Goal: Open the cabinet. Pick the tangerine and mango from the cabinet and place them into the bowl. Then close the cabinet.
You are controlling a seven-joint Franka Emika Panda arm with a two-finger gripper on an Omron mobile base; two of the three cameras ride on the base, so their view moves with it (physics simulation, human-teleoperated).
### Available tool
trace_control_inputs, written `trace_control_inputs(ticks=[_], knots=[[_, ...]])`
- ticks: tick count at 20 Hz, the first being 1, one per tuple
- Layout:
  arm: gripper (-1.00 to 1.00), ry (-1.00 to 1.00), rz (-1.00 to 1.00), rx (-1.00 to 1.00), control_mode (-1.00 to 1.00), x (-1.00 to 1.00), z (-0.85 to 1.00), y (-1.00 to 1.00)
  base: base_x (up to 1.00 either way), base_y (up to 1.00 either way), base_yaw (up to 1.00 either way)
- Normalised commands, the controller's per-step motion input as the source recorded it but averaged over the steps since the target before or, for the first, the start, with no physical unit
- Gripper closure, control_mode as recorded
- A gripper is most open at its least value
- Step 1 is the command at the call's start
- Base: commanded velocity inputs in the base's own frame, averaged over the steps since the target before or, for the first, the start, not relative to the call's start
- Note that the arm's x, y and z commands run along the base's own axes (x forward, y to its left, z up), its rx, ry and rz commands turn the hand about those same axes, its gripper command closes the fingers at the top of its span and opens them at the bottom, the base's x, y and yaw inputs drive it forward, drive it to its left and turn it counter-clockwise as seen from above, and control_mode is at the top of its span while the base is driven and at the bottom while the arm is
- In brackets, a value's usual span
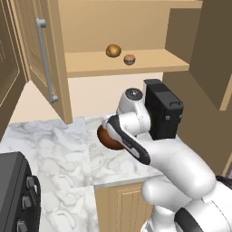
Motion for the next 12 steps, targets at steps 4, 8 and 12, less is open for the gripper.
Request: trace_control_inputs(ticks=[4, 8, 12], knots=[[1.00, 0.01, 0.00, -0.01, -1.00, 0.19, -0.16, 0.00, 0.00, 0.00, 0.00], [1.00, 0.02, 0.00, 0.00, -1.00, 0.41, -0.28, 0.00, 0.00, 0.00, 0.00], [1.00, 0.00, 0.00, 0.00, -1.00, 0.54, -0.31, 0.00, 0.00, 0.00, 0.00]])
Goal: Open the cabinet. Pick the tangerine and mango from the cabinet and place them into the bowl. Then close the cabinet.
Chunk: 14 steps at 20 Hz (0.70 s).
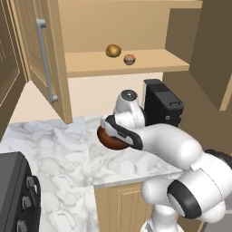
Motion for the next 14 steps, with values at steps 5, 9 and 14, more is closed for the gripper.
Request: trace_control_inputs(ticks=[5, 9, 14], knots=[[1.00, 0.00, 0.00, 0.00, -1.00, 0.47, -0.14, 0.00, 0.00, 0.00, 0.00], [1.00, 0.00, 0.00, -0.01, -1.00, 0.36, -0.34, 0.00, 0.00, 0.00, 0.00], [-1.00, 0.00, 0.00, -0.01, -1.00, 0.25, -0.35, 0.00, 0.00, 0.00, 0.00]])
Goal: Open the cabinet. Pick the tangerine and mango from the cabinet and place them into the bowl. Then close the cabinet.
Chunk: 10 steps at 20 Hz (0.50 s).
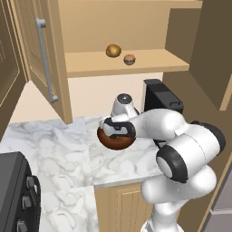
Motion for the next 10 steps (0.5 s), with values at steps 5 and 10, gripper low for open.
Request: trace_control_inputs(ticks=[5, 10], knots=[[-1.00, -0.01, 0.00, 0.00, -1.00, 0.00, -0.02, 0.00, 0.00, 0.00, 0.00], [-1.00, -0.03, 0.00, 0.00, -1.00, 0.00, 0.05, 0.00, 0.00, 0.00, 0.00]])
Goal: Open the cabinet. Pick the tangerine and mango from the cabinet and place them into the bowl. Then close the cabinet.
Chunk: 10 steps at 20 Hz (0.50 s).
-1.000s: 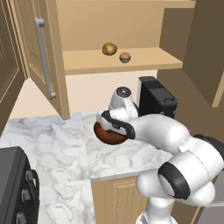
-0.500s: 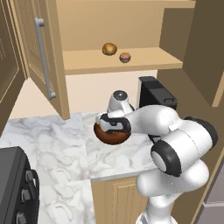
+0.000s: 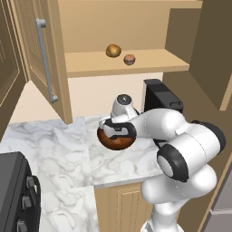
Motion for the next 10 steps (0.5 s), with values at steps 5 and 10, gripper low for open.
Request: trace_control_inputs(ticks=[5, 10], knots=[[-1.00, -0.08, 0.00, 0.02, -1.00, 0.00, 0.33, -0.03, 0.00, 0.00, 0.00], [-1.00, -0.21, 0.00, 0.01, -1.00, -0.22, 0.82, -0.05, 0.00, 0.00, 0.00]])
